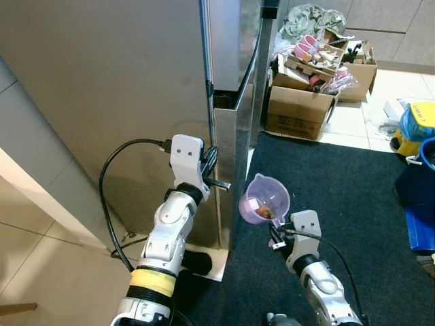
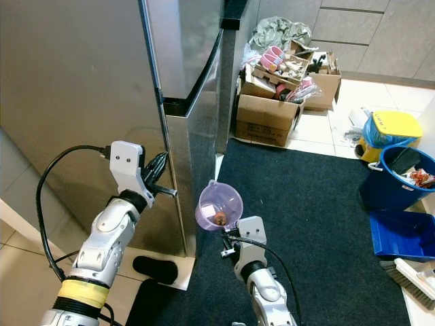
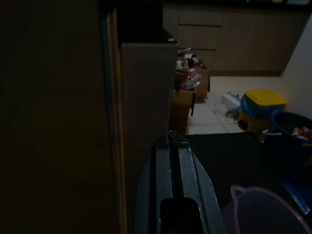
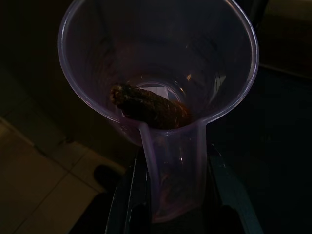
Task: Restocking fridge
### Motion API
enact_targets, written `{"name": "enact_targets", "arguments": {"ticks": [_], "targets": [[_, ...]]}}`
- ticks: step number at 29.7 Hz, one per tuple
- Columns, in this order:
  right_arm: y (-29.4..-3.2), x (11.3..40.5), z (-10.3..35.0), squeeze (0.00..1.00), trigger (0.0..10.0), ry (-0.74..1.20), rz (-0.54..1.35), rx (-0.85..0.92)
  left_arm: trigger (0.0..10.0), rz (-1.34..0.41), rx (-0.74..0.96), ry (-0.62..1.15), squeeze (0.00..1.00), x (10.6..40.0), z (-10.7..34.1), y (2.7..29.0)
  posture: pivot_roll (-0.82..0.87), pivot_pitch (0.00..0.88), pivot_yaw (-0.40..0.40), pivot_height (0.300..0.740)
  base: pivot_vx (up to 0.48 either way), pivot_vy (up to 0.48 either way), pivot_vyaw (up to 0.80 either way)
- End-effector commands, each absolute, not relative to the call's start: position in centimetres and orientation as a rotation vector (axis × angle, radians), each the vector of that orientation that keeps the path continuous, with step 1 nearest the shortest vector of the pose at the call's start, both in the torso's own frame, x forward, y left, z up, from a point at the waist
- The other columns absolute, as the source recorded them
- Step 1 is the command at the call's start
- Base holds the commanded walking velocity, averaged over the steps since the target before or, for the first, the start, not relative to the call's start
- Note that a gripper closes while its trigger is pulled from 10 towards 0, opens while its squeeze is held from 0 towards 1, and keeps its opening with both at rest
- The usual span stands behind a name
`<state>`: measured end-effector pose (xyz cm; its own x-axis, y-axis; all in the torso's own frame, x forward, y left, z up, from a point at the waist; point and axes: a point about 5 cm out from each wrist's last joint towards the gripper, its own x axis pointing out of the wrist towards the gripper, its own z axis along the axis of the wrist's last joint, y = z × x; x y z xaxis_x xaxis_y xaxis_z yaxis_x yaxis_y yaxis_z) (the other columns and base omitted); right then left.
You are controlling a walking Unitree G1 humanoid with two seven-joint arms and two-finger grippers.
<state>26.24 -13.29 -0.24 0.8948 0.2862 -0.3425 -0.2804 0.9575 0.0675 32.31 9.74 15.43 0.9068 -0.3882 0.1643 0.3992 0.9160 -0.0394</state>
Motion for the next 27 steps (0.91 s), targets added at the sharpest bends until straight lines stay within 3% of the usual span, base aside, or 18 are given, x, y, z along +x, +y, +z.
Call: {"name": "enact_targets", "arguments": {"ticks": [1,19,27], "targets": [[-13.6,26.1,-0.3,0.0,10.0,0.351,0.272,0.024,10.0,-0.41,-0.095,-0.187,0.0,32.4,16.4,9.3,-0.08,0.07,0.035,0.74,0.0,0.0,0.0],[-15.2,25.2,-1.4,0.0,10.0,0.387,0.19,0.04,10.0,-0.352,-0.074,-0.262,0.0,35.3,19.0,8.3,-0.08,0.056,0.03,0.74,0.0,0.0,0.0],[-16.0,25.4,-1.2,0.0,10.0,0.374,0.163,0.047,10.0,-0.242,-0.042,-0.267,0.0,36.7,19.4,9.8,-0.08,0.057,0.026,0.74,0.0,0.0,0.0]]}}
